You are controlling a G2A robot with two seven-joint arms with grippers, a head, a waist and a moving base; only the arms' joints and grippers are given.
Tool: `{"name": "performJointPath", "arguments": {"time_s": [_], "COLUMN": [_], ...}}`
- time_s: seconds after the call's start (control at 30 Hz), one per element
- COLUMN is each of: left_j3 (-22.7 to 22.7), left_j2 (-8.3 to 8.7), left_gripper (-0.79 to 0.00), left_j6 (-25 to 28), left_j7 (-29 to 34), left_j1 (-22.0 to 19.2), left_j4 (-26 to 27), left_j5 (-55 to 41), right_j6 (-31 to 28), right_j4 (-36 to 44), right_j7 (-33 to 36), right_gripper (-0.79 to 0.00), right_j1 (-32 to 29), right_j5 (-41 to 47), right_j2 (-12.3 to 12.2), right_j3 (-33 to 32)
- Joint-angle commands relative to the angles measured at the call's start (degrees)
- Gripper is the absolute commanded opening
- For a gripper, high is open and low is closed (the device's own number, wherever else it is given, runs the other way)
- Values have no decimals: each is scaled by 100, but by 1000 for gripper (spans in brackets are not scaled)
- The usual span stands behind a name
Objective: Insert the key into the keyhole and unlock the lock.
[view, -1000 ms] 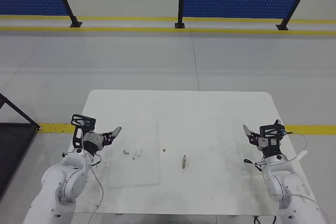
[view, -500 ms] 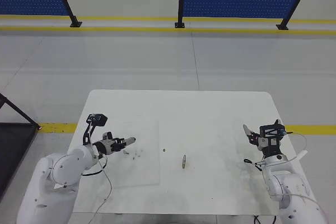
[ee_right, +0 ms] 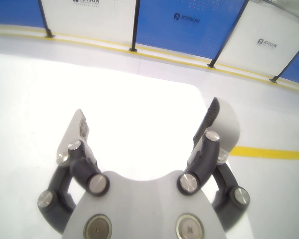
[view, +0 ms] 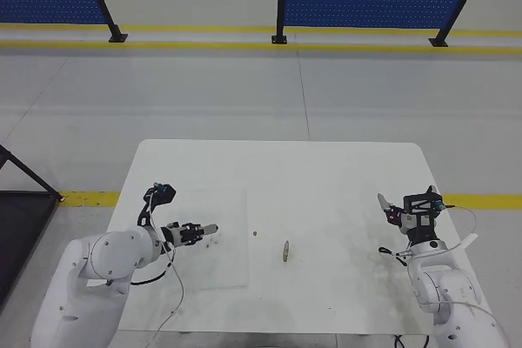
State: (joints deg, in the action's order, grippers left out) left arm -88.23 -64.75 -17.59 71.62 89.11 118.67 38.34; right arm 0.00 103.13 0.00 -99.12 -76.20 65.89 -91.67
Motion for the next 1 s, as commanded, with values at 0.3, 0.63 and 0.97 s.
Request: {"name": "performJointPath", "arguments": {"time_s": [0.3,0.63,0.97], "left_j3": [60,182,257], "left_j2": [54,84,112], "left_gripper": [-302,-431,-603], "left_j6": [-27,-79,-112], "left_j7": [-144,-193,-195], "left_j1": [112,3,-127], "left_j4": [-36,-281,-460], "left_j5": [266,380,416], "right_j6": [0,0,0], "right_j4": [0,0,0], "right_j7": [0,0,0], "right_gripper": [0,0,0], "right_j1": [0,0,0], "right_j5": [0,0,0], "right_j2": [0,0,0], "right_j3": [0,0,0]}}
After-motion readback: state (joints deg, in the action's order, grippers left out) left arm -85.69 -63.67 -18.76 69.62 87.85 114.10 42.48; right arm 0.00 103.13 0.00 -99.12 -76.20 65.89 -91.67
